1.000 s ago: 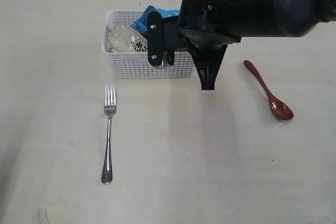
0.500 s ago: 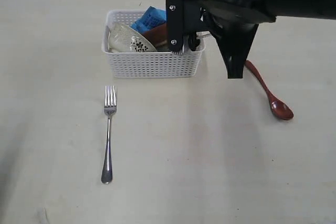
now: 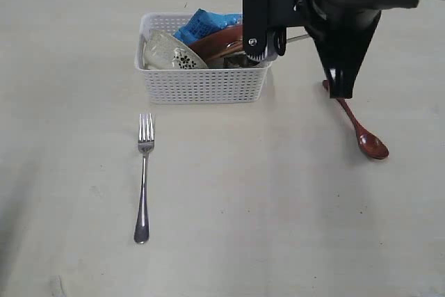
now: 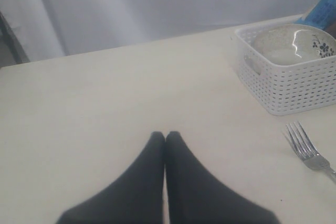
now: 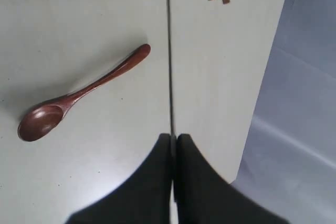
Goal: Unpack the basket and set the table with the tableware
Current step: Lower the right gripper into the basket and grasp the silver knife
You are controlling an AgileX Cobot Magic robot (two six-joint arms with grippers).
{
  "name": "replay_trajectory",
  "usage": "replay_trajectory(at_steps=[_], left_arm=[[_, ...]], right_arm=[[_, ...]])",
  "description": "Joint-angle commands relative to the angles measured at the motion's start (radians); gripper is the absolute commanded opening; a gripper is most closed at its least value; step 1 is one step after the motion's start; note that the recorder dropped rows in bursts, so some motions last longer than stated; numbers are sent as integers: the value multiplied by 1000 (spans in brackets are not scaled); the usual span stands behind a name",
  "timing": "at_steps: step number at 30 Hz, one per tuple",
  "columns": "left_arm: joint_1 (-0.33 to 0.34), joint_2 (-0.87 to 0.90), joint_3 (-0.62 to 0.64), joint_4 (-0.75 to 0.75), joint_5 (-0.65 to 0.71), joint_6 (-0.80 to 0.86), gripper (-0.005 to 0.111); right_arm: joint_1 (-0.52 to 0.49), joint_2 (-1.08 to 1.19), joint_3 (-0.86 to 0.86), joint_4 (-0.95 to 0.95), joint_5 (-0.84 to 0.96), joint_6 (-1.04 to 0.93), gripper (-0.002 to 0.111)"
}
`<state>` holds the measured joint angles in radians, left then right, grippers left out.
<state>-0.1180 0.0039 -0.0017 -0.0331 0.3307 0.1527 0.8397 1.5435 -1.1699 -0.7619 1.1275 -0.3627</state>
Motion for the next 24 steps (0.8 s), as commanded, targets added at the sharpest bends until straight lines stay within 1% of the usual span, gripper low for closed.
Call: replay_trajectory(at_steps=[1, 8, 15, 24], left_arm=[[-5, -4, 2, 2, -11, -1, 0], [-5, -4, 2, 2, -11, -1, 0], [-5, -4, 2, 2, -11, -1, 0], [-5, -4, 2, 2, -11, -1, 0]], right_arm=[[0, -50, -3, -3, 25, -4, 0], [2, -96, -3, 9, 89, -23, 0], [1, -134, -3, 63, 89, -27, 0], [1, -142, -3, 66, 94, -6, 0]])
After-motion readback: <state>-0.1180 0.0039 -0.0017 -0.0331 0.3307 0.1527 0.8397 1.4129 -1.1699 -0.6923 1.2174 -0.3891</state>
